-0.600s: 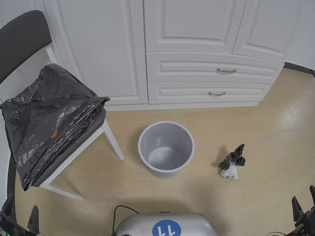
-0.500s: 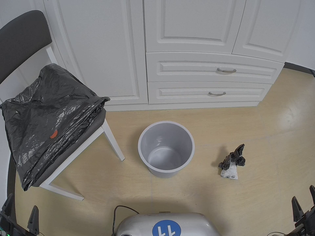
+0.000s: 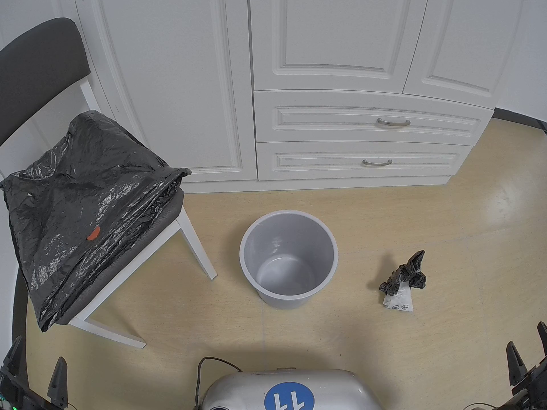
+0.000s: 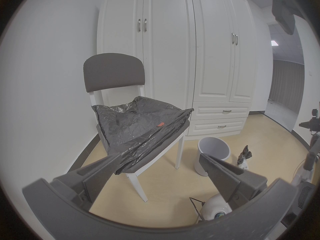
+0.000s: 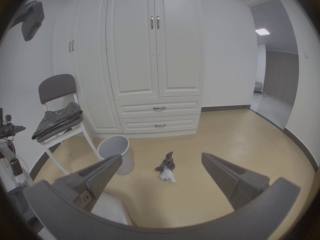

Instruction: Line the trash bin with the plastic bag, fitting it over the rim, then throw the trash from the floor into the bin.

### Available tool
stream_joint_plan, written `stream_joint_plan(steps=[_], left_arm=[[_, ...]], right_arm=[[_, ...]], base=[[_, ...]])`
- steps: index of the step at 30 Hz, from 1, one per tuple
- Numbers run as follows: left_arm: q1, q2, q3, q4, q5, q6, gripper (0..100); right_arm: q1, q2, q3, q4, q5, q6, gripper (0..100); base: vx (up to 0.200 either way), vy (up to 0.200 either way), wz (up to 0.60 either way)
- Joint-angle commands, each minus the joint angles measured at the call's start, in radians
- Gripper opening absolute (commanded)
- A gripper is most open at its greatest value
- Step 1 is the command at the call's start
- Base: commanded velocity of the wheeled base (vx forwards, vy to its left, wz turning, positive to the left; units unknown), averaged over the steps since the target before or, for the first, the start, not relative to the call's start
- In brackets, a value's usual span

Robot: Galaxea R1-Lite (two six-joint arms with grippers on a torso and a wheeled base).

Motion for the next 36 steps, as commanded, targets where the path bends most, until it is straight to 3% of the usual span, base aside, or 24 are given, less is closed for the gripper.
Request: stream_joint_plan(steps=[1, 36], left_arm=[[0.000, -0.016, 0.018, 0.000, 0.001, 0.000, 100], [0.000, -0.016, 0.018, 0.000, -0.004, 0.002, 100]], right_arm=[[0.001, -0.016, 0.016, -0.001, -0.001, 0.002, 100], [0.001, -0.016, 0.015, -0.001, -0.003, 0.014, 100]], base=[[0.000, 0.000, 0.00], [0.000, 0.000, 0.00]])
